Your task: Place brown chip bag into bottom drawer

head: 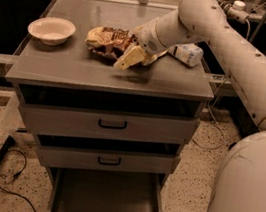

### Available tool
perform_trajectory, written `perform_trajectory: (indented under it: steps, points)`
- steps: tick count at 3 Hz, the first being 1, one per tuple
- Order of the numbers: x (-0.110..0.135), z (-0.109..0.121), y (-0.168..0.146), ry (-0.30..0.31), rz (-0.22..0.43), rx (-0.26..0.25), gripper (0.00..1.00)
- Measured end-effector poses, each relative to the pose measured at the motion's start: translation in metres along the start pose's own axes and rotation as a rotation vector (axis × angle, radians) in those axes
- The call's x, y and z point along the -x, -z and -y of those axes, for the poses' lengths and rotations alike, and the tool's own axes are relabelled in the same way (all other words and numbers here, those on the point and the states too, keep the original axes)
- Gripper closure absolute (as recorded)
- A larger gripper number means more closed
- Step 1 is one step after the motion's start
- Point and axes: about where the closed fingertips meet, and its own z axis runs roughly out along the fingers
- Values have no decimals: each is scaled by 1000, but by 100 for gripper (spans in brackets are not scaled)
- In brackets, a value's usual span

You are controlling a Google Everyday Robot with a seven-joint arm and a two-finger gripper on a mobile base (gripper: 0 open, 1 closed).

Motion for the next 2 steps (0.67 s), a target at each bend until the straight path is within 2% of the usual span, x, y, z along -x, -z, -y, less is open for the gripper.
perform_trajectory:
  steps: [2]
  points:
    - [0,0,0,0,0,0,65]
